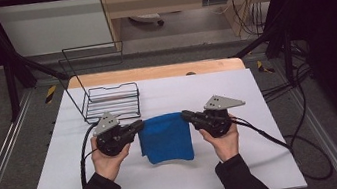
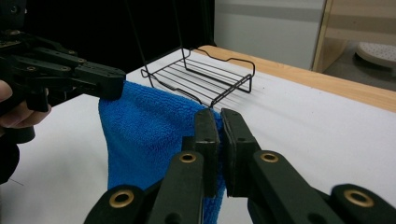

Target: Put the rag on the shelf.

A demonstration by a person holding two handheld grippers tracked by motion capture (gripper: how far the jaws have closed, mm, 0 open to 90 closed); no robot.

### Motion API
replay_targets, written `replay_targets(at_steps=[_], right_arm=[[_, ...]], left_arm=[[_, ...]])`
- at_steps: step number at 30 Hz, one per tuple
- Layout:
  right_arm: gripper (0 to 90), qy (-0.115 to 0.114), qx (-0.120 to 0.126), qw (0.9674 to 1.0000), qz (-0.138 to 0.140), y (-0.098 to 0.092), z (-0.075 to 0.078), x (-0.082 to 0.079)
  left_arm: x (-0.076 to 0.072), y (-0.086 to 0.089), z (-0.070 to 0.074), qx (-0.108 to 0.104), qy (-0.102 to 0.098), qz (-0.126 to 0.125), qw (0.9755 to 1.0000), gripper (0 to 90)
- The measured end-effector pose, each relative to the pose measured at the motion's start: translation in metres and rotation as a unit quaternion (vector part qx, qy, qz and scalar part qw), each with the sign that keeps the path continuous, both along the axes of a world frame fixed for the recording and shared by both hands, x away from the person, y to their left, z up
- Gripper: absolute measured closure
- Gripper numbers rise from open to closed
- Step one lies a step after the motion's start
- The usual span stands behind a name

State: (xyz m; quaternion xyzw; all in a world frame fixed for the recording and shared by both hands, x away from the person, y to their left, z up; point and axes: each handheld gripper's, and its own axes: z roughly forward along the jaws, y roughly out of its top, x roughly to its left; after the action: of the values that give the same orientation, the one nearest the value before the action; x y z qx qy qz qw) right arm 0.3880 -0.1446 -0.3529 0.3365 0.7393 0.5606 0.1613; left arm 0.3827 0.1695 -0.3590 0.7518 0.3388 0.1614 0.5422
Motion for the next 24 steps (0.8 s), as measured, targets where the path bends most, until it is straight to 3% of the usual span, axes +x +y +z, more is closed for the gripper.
replay_targets(at_steps=[13,24], right_arm=[[86.4,-0.038,0.014,0.9992,-0.001,0.013,0.015,-0.007],[86.4,-0.055,0.033,0.9979,-0.002,0.027,0.023,-0.005]], left_arm=[[-0.003,0.013,0.014,-0.019,-0.028,0.015,0.9993,85.6],[-0.007,0.030,0.027,-0.047,-0.055,0.032,0.9968,85.6]])
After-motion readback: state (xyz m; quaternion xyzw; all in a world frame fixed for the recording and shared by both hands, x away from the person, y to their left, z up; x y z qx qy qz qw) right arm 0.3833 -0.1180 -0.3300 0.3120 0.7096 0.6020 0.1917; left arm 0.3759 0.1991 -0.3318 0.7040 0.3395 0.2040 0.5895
